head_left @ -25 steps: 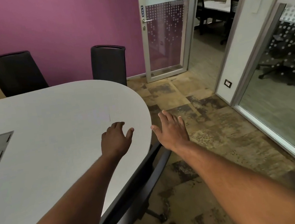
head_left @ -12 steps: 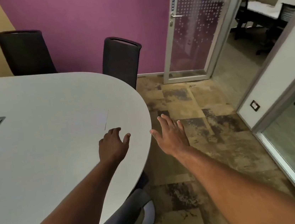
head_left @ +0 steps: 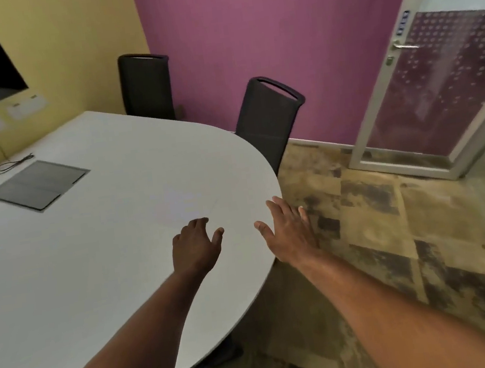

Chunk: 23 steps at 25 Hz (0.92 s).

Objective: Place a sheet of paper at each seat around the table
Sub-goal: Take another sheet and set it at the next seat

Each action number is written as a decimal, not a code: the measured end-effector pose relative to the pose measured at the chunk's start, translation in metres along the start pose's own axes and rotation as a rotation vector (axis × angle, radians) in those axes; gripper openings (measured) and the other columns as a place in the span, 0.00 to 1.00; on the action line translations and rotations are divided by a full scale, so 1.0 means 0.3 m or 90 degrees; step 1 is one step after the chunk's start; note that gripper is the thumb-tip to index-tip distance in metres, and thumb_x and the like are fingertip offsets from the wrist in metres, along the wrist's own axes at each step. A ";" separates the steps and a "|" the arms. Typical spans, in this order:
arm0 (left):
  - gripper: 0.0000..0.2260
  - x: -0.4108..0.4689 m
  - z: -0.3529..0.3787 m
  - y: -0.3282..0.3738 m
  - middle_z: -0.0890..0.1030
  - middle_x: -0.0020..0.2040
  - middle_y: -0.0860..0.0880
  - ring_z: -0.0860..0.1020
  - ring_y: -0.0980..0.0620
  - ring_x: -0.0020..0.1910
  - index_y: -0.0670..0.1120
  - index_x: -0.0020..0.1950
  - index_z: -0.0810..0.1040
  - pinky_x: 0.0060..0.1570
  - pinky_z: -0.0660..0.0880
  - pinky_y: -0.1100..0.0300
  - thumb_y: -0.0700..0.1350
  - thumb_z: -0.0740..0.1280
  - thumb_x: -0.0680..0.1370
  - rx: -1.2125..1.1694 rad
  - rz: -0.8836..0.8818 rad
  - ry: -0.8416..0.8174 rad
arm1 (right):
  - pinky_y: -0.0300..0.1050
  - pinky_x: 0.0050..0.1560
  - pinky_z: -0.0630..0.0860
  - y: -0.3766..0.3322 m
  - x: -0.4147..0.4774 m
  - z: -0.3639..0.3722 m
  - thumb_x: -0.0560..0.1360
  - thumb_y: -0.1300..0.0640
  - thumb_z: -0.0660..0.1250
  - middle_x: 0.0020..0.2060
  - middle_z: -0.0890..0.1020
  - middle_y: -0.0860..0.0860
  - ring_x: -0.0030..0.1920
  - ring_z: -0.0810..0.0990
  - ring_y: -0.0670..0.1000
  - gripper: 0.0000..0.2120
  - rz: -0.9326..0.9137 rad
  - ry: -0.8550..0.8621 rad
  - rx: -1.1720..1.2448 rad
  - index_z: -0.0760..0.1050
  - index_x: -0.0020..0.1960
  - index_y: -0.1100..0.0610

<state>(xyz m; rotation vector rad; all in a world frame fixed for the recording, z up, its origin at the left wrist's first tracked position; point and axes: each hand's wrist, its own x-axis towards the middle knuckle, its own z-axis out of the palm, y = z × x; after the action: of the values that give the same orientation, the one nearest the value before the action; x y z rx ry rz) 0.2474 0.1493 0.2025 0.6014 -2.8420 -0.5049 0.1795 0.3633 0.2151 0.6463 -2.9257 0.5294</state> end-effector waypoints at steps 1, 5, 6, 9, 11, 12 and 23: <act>0.24 0.019 0.006 0.033 0.77 0.68 0.48 0.75 0.46 0.65 0.47 0.70 0.74 0.63 0.68 0.48 0.60 0.60 0.79 0.004 -0.023 0.008 | 0.61 0.77 0.50 0.034 0.052 -0.014 0.78 0.32 0.44 0.79 0.60 0.50 0.78 0.58 0.52 0.34 -0.022 -0.008 0.011 0.58 0.77 0.50; 0.24 0.090 0.031 0.129 0.77 0.68 0.49 0.75 0.46 0.65 0.48 0.70 0.74 0.63 0.67 0.49 0.60 0.60 0.79 0.018 -0.093 0.039 | 0.61 0.77 0.50 0.101 0.235 -0.032 0.79 0.34 0.47 0.78 0.60 0.50 0.78 0.57 0.51 0.32 -0.094 -0.035 0.040 0.59 0.77 0.50; 0.24 0.108 0.035 0.140 0.76 0.69 0.49 0.75 0.46 0.65 0.48 0.70 0.74 0.63 0.67 0.49 0.60 0.60 0.79 0.021 -0.111 0.041 | 0.61 0.78 0.49 0.107 0.270 -0.024 0.80 0.34 0.48 0.79 0.60 0.50 0.78 0.57 0.51 0.32 -0.111 -0.046 0.043 0.59 0.77 0.50; 0.24 0.179 0.066 0.147 0.76 0.69 0.49 0.74 0.46 0.66 0.48 0.70 0.73 0.63 0.67 0.49 0.61 0.60 0.80 0.026 -0.158 0.048 | 0.60 0.78 0.47 0.113 0.390 0.033 0.80 0.35 0.48 0.79 0.58 0.50 0.79 0.55 0.50 0.31 -0.163 -0.095 0.051 0.58 0.78 0.51; 0.24 0.242 0.089 0.119 0.76 0.70 0.49 0.74 0.46 0.67 0.48 0.70 0.73 0.63 0.67 0.49 0.61 0.60 0.79 0.029 -0.201 0.047 | 0.59 0.78 0.46 0.092 0.486 0.092 0.81 0.37 0.49 0.79 0.58 0.50 0.79 0.54 0.50 0.31 -0.193 -0.123 0.062 0.58 0.78 0.51; 0.25 0.275 0.107 0.095 0.75 0.70 0.49 0.74 0.46 0.67 0.48 0.71 0.73 0.63 0.68 0.49 0.61 0.60 0.79 0.033 -0.228 0.044 | 0.58 0.78 0.46 0.077 0.532 0.125 0.81 0.37 0.49 0.79 0.58 0.50 0.79 0.54 0.49 0.31 -0.211 -0.131 0.065 0.58 0.78 0.52; 0.28 0.679 0.328 -0.176 0.72 0.72 0.46 0.74 0.45 0.67 0.45 0.73 0.69 0.64 0.69 0.50 0.60 0.64 0.78 0.028 -0.459 -0.046 | 0.57 0.78 0.50 -0.022 1.061 0.515 0.81 0.39 0.54 0.78 0.62 0.50 0.78 0.57 0.49 0.29 -0.262 -0.254 0.076 0.61 0.77 0.54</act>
<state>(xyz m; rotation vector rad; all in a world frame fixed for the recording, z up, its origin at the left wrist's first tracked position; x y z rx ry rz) 0.0581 0.0461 0.1159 1.6559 -2.6278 -0.5691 -0.1089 0.1786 0.1263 1.4804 -2.9822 0.5838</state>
